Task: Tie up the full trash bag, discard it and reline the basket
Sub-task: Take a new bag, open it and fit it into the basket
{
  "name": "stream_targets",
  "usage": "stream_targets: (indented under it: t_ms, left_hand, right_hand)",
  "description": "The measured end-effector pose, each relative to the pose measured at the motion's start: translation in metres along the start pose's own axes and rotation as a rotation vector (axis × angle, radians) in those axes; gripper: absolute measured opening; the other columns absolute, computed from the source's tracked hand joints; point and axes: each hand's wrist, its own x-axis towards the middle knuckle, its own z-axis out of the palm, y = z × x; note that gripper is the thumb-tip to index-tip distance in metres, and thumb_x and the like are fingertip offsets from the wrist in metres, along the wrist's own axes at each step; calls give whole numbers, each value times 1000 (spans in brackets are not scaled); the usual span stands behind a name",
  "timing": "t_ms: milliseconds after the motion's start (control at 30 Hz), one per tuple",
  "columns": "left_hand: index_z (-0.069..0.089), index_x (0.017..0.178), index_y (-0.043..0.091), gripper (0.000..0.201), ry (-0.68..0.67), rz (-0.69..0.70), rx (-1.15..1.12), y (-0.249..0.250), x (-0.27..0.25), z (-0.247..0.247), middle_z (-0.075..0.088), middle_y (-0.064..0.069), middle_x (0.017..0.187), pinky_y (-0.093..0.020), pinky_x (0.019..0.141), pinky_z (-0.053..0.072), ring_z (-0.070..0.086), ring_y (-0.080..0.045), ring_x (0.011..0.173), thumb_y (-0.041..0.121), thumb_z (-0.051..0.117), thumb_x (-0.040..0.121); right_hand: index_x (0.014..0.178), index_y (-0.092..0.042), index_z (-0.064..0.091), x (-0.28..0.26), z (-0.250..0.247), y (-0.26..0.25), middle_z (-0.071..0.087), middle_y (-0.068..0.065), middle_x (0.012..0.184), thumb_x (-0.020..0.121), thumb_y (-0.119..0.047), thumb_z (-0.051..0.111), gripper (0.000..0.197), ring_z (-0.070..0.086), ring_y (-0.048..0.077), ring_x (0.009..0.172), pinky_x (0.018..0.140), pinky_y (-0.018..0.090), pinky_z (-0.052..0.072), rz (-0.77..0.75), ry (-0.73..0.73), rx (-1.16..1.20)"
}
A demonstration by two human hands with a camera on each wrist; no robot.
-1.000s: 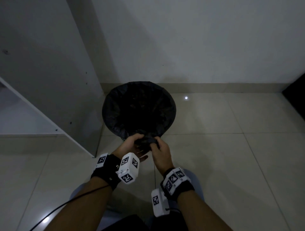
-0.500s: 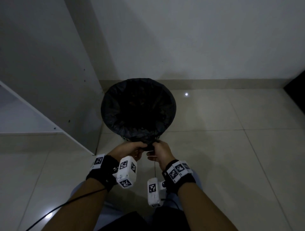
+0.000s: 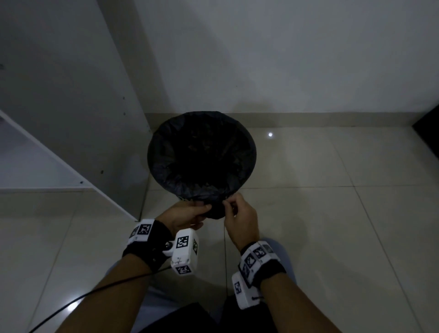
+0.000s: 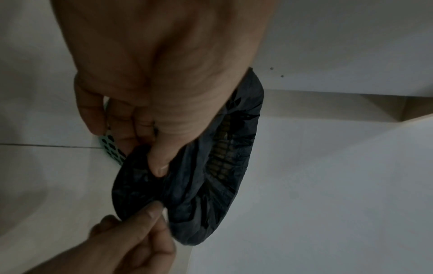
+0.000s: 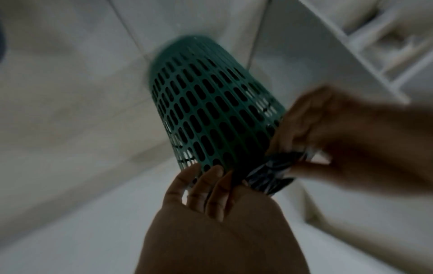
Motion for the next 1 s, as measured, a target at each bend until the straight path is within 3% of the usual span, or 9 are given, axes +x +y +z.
stream_targets:
  t_ms: [200,267,333,400,500,633,800,933,1000]
  left_hand:
    - [65,99,24,10,-5,-20,-35,0,-3,-12,67,6,87,-28,79,47,60,-10,80,21,68,90]
    - [65,99,25,12,-34,-46,-60,-1,-3,-11,69,9,85,-28,81,49,62,-8,81,22,70,89]
    - [67,99,23,13,-43,-39,-140,-3,-3,-7,71,7,84,-28,84,49,64,-9,82,18,72,87]
    - [68,99,17,14,-49,7,-215,-4,-2,0,72,1,83,-28,84,49,65,-11,80,13,72,86]
    - [64,92,10,6,-82,45,-306,0,-1,10,64,-5,75,-25,78,54,66,-10,67,5,62,92]
    - [59,96,-3,12,-18,45,-478,4,0,19,69,-14,83,-29,69,61,74,-14,64,-7,47,96]
    - [58,106,6,14,11,45,-462,3,3,26,70,-15,103,-27,67,62,75,-16,74,-2,56,94]
    - [65,104,6,14,113,43,-327,1,6,25,73,-9,91,-25,61,60,73,-12,68,8,67,90]
    - [67,89,8,8,199,48,-221,-2,7,25,68,-4,73,-24,55,54,65,-12,57,16,71,88]
  right_hand:
    - [73,-14,56,5,18,-10,59,-10,64,90,-12,63,18,55,-2,57,51,9,40,365,108,228]
    - [74,-13,57,3,23,-11,60,-8,66,90,-14,63,17,55,1,60,52,10,39,467,85,220]
    - [79,-11,62,2,29,-11,66,2,75,90,-16,61,12,59,17,69,59,21,41,549,-11,185]
    - [88,-7,67,3,35,-9,70,13,91,90,-15,59,12,62,30,83,66,26,40,556,-115,128]
    - [92,-2,69,10,37,-8,70,20,97,92,-13,56,17,63,37,89,68,29,41,565,-195,106]
    - [82,-9,64,12,28,-9,66,16,84,90,-6,53,13,59,29,78,65,31,42,547,-326,154]
    - [75,-7,64,4,21,-17,68,26,81,73,-21,46,23,55,24,71,61,30,38,408,-330,129]
    - [112,-7,62,-1,10,-19,66,6,99,87,-10,56,26,59,18,85,60,14,40,357,-359,163]
    - [110,-15,58,-1,3,-19,64,-1,98,88,-6,55,24,60,20,85,64,12,45,419,-346,253]
